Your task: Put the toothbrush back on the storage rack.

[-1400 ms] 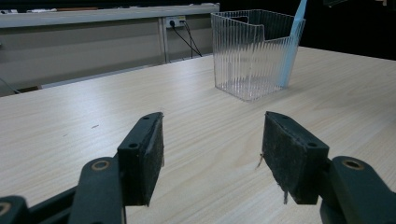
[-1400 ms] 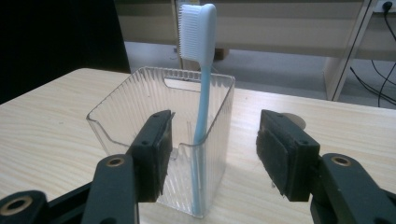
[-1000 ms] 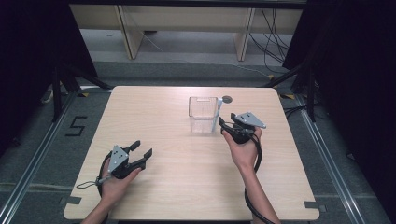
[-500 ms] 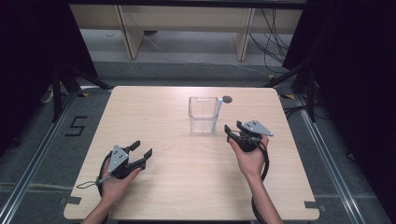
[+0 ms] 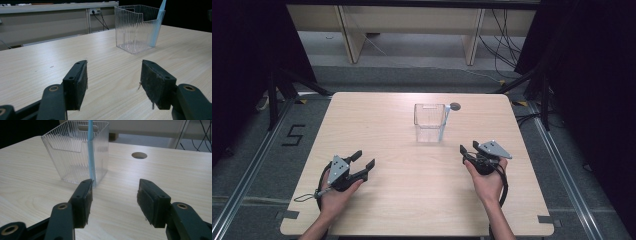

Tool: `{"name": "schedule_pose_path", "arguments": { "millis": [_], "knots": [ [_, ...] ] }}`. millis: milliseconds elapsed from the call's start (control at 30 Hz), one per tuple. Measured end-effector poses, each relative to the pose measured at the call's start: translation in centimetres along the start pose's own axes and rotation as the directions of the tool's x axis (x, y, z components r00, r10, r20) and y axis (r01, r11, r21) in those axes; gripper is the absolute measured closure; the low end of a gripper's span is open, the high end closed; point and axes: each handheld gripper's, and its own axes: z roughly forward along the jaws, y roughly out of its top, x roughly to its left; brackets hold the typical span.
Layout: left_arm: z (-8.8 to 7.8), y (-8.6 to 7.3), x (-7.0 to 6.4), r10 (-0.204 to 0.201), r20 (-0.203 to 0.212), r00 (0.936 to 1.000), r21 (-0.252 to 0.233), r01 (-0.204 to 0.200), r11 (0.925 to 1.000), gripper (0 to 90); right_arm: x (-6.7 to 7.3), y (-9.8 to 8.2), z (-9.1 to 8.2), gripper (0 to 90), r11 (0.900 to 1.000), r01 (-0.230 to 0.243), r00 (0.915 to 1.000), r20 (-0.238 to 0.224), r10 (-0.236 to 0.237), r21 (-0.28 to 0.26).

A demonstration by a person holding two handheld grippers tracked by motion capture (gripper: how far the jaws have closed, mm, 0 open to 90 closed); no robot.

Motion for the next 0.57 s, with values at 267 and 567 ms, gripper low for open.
{"name": "schedule_pose_path", "arguments": {
  "millis": [267, 567],
  "knots": [
    [0.0, 0.0, 0.0, -0.002, 0.0, 1.0, 0.0, 0.002, 1.0, 38.2, -0.3, -1.0, -0.1, 46.1, 1.0, 0.002, 1.0, -0.001, -0.002, 0.002],
    [0.1, 0.0, 0.0, -0.003, 0.004, 1.0, 0.003, 0.003, 1.0, 38.0, -0.4, -1.5, 0.0, 46.9, 1.0, -0.003, 0.9999, -0.011, 0.003, 0.024]
  ]
}}
